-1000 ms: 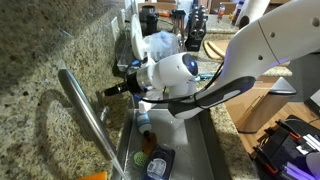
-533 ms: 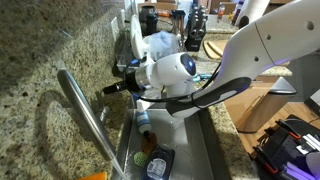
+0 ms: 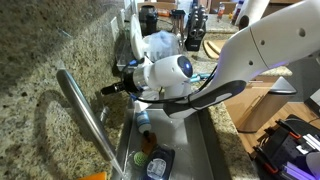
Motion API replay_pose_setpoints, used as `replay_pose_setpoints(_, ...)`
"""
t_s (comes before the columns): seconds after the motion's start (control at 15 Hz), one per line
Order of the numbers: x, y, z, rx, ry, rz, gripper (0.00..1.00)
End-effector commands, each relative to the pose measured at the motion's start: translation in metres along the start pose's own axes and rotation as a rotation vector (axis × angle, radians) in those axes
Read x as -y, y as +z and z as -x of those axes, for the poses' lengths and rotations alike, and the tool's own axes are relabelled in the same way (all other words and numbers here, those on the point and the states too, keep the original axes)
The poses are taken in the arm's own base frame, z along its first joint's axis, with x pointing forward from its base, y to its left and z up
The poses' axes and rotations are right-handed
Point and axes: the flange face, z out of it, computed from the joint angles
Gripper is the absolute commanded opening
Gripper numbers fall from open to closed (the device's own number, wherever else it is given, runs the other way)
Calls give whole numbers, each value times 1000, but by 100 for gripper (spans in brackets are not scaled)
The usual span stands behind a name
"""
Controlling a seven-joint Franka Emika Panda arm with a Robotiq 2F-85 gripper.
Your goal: Close the tap
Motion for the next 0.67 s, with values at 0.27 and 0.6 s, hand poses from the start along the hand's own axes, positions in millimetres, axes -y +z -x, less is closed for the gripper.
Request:
replay_pose_setpoints(0.27,31,-4,13,43,18,-82,100)
replay_pose_setpoints(0.6,40,-10,11,65,47,-151,100)
